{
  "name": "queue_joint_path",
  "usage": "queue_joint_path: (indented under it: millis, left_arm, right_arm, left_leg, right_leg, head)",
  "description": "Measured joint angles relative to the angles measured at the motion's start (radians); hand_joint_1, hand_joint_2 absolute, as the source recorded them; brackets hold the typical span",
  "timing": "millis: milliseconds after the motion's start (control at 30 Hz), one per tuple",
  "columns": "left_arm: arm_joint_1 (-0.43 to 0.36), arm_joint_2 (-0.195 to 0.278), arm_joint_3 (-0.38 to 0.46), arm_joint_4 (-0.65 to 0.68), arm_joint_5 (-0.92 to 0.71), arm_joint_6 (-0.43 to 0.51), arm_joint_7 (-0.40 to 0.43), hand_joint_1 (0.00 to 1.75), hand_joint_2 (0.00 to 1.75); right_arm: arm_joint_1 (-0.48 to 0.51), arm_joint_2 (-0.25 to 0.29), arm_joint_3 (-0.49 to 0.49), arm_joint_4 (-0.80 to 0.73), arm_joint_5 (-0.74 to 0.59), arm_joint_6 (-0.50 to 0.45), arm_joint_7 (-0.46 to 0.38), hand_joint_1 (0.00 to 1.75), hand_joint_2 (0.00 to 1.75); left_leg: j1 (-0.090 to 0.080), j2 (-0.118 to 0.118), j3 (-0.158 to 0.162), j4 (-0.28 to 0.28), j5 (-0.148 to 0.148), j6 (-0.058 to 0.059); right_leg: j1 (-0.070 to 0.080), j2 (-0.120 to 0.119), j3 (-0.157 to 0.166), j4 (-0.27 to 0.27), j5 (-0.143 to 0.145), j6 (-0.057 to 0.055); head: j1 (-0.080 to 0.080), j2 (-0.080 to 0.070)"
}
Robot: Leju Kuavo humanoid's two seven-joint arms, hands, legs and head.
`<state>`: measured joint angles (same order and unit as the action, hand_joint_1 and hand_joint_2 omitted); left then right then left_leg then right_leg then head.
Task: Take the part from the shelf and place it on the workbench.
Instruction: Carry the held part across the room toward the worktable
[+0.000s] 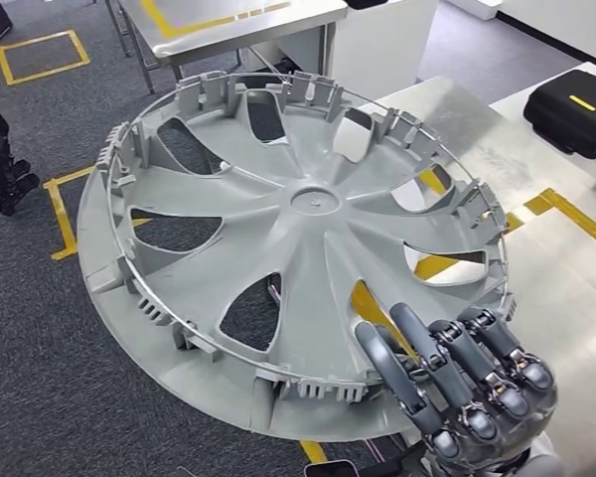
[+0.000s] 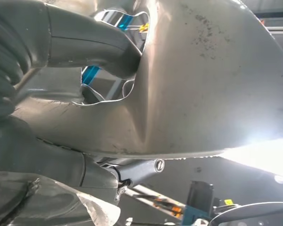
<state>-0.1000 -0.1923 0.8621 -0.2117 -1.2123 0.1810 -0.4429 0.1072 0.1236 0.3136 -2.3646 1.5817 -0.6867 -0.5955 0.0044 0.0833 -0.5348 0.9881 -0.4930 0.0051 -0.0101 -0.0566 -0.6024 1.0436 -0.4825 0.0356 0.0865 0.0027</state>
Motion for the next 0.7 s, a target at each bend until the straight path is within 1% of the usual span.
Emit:
queue_joint_path:
  millis: [33,67,100,133,167,200,233,267,300,333,367,400,433,467,500,533,567,600,633,667,700]
  left_arm:
    - [0.0,0.0,0.0,0.0,0.0,0.0,0.0,0.0,0.0]
    - [0.0,0.0,0.0,0.0,0.0,0.0,0.0,0.0,0.0]
    - [-0.001,0.0,0.0,0.0,0.0,0.0,0.0,0.0,0.0]
    - [-0.003,-0.001,0.0,0.0,0.0,0.0,0.0,0.0,0.0]
    - [-0.004,-0.002,0.0,0.0,0.0,0.0,0.0,0.0,0.0]
    - [-0.005,-0.002,0.0,0.0,0.0,0.0,0.0,0.0,0.0]
    - [-0.005,-0.003,0.0,0.0,0.0,0.001,0.0,0.0,0.0]
    - [-0.003,-0.003,0.0,0.0,0.0,0.001,0.0,0.0,0.0]
    - [-0.001,-0.003,0.0,0.0,-0.001,0.002,0.0,0.0,0.0]
    - [0.002,-0.003,0.0,0.0,-0.002,0.003,0.0,0.0,0.0]
    - [0.004,-0.003,-0.001,0.0,-0.002,0.004,0.0,0.0,0.0]
    - [0.004,-0.002,-0.001,0.0,-0.003,0.004,0.0,0.0,0.0]
    - [0.004,-0.002,-0.001,0.0,-0.004,0.004,0.0,0.0,0.0]
    - [0.003,-0.001,-0.001,0.0,-0.005,0.005,0.0,0.0,0.0]
    - [0.002,0.0,-0.001,0.0,-0.006,0.005,0.0,0.0,0.0]
    - [0.001,0.0,-0.001,0.0,-0.007,0.005,0.0,0.0,0.0]
    - [0.0,0.001,-0.001,0.0,-0.008,0.004,0.001,0.0,0.0]
    - [0.0,0.001,-0.001,0.0,-0.008,0.004,0.001,0.0,0.0]
    - [-0.002,0.0,-0.002,0.0,-0.009,0.004,0.001,0.0,0.0]
    - [-0.003,0.0,-0.004,0.0,-0.01,0.004,0.001,0.0,0.0]
    - [-0.004,-0.001,-0.006,0.0,-0.01,0.003,0.001,0.0,0.0]
  right_arm:
    - [0.0,0.0,0.0,0.0,0.0,0.0,0.0,1.75,1.75]
    - [0.0,0.0,0.0,0.0,0.0,0.0,0.0,1.75,1.75]
    - [0.001,0.0,0.0,-0.001,0.0,0.0,0.0,1.75,1.75]
    - [0.002,0.001,0.0,-0.001,0.0,0.0,0.0,1.75,1.75]
    - [0.002,0.002,0.0,-0.001,0.001,0.0,0.0,1.75,1.75]
    - [0.002,0.002,0.0,-0.001,0.001,0.0,0.0,1.75,1.75]
    - [0.002,0.003,0.0,-0.001,0.001,0.0,0.0,1.75,1.75]
    - [0.002,0.003,0.0,-0.001,0.002,0.0,0.0,1.75,1.75]
    - [0.002,0.003,0.0,-0.001,0.002,0.0,0.0,1.75,1.75]
    - [0.003,0.003,0.0,-0.001,0.002,0.0,0.0,1.75,1.75]
    - [0.004,0.003,0.0,-0.001,0.002,0.0,0.0,1.75,1.75]
    - [0.004,0.003,0.0,-0.001,0.002,0.0,0.0,1.75,1.75]
    - [0.005,0.003,0.0,-0.001,0.002,0.0,0.0,1.75,1.75]
    - [0.005,0.003,0.0,-0.001,0.002,0.0,0.0,1.75,1.75]
    - [0.004,0.003,0.0,-0.001,0.002,0.0,0.0,1.75,1.75]
    - [0.004,0.003,0.0,-0.001,0.002,0.0,0.0,1.75,1.75]
    - [0.004,0.003,0.0,-0.001,0.002,0.0,0.0,1.75,1.75]
    - [0.005,0.003,0.0,-0.002,0.002,0.0,0.0,1.75,1.75]
    - [0.006,0.003,0.0,-0.002,0.002,0.0,0.0,1.75,1.75]
    - [0.007,0.003,0.0,-0.002,0.002,0.0,0.0,1.75,1.75]
    - [0.006,0.003,0.0,-0.003,0.002,0.0,0.0,1.75,1.75]
  left_leg:
    - [-0.002,0.008,0.002,0.002,-0.003,-0.005]
    - [-0.004,0.015,0.004,0.003,-0.004,-0.009]
    - [-0.003,0.023,0.007,0.003,-0.005,-0.013]
    - [-0.001,0.024,0.009,0.005,-0.01,-0.018]
    - [0.002,0.012,0.007,0.017,-0.021,-0.023]
    - [0.004,-0.009,-0.004,0.047,-0.043,-0.027]
    - [0.006,-0.036,-0.027,0.1,-0.074,-0.03]
    - [0.006,-0.059,-0.06,0.172,-0.107,-0.03]
    - [0.006,-0.07,-0.095,0.244,-0.134,-0.029]
    - [0.006,-0.074,-0.122,0.294,-0.144,-0.027]
    - [0.005,-0.077,-0.133,0.308,-0.134,-0.024]
    - [0.005,-0.081,-0.126,0.282,-0.105,-0.02]
    - [0.005,-0.09,-0.103,0.222,-0.063,-0.015]
    - [0.005,-0.114,-0.075,0.151,-0.027,-0.009]
    - [0.006,-0.137,-0.05,0.088,-0.002,-0.005]
    - [0.006,-0.155,-0.033,0.045,0.01,-0.003]
    - [0.005,-0.166,-0.026,0.026,0.01,-0.002]
    - [0.004,-0.159,-0.024,0.02,0.009,-0.002]
    - [0.005,-0.149,-0.024,0.016,0.01,0.001]
    - [0.005,-0.138,-0.021,0.01,0.013,0.005]
    - [0.007,-0.126,-0.019,0.003,0.016,0.011]
  right_leg:
    - [0.003,-0.009,0.018,-0.028,0.004,-0.005]
    - [0.006,-0.006,0.021,-0.033,0.001,-0.011]
    - [0.006,0.007,0.02,-0.034,0.002,-0.018]
    - [0.005,0.016,0.02,-0.035,0.004,-0.024]
    - [0.004,0.026,0.021,-0.036,0.005,-0.03]
    - [0.002,0.037,0.023,-0.038,0.007,-0.036]
    - [0.001,0.047,0.024,-0.04,0.008,-0.041]
    - [0.002,0.06,0.024,-0.039,0.008,-0.044]
    - [0.003,0.073,0.024,-0.039,0.008,-0.046]
    - [0.005,0.088,0.025,-0.039,0.008,-0.047]
    - [0.007,0.104,0.026,-0.038,0.008,-0.048]
    - [0.008,0.119,0.027,-0.037,0.008,-0.048]
    - [0.009,0.133,0.029,-0.037,0.008,-0.048]
    - [0.009,0.146,0.029,-0.037,0.008,-0.047]
    - [0.009,0.159,0.028,-0.035,0.008,-0.046]
    - [0.008,0.171,0.024,-0.034,0.009,-0.042]
    - [0.006,0.181,0.019,-0.033,0.011,-0.038]
    - [0.003,0.191,0.014,-0.034,0.013,-0.032]
    - [0.001,0.194,0.008,-0.033,0.014,-0.026]
    - [0.002,0.18,0.002,-0.027,0.009,-0.022]
    - [0.003,0.154,-0.01,-0.005,-0.007,-0.017]
  head:
    - [-0.001,0.0]
    - [-0.001,0.0]
    - [-0.002,0.0]
    - [-0.002,0.0]
    - [-0.002,0.0]
    - [-0.003,0.0]
    - [-0.005,0.0]
    - [-0.006,0.0]
    - [-0.007,0.0]
    - [-0.007,0.0]
    - [-0.007,0.0]
    - [-0.008,0.0]
    - [-0.008,0.0]
    - [-0.007,0.0]
    - [-0.007,0.0]
    - [-0.007,0.0]
    - [-0.007,0.0]
    - [-0.007,0.0]
    - [-0.007,0.0]
    - [-0.006,0.0]
    - [-0.004,0.0]
